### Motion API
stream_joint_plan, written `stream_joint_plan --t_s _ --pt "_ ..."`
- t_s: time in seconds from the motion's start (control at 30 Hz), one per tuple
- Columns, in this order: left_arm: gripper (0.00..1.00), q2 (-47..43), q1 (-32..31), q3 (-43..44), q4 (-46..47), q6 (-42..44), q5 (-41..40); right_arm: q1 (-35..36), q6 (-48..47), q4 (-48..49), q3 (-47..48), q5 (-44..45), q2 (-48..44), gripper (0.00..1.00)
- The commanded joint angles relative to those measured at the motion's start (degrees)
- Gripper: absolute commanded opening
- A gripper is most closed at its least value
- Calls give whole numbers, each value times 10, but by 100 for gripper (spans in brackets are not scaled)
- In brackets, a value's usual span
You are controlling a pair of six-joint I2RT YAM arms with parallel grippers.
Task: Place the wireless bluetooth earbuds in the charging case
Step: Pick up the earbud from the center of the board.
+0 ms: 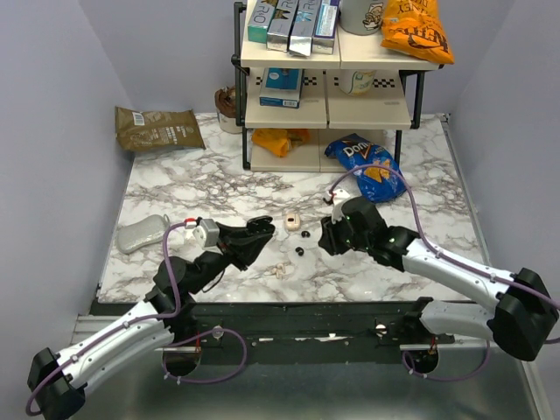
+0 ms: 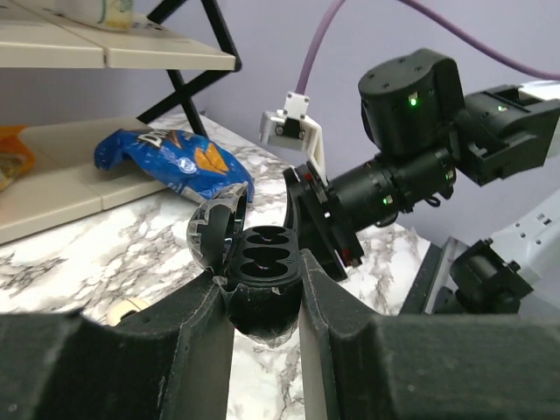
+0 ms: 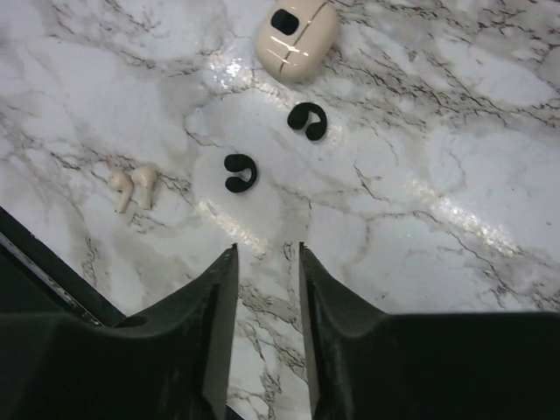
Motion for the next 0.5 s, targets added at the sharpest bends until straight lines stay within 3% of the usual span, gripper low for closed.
stream_joint_plan --t_s 0.0,0.23,0.47 --pt "0 -28 -19 3 -52 14 -91 1 1 64 23 -54 48 45" --pt "0 -58 -39 -11 -77 8 -127 2 8 68 68 0 136 42" --pt "0 -70 -55 -11 -99 13 -151 2 3 69 96 -20 193 39"
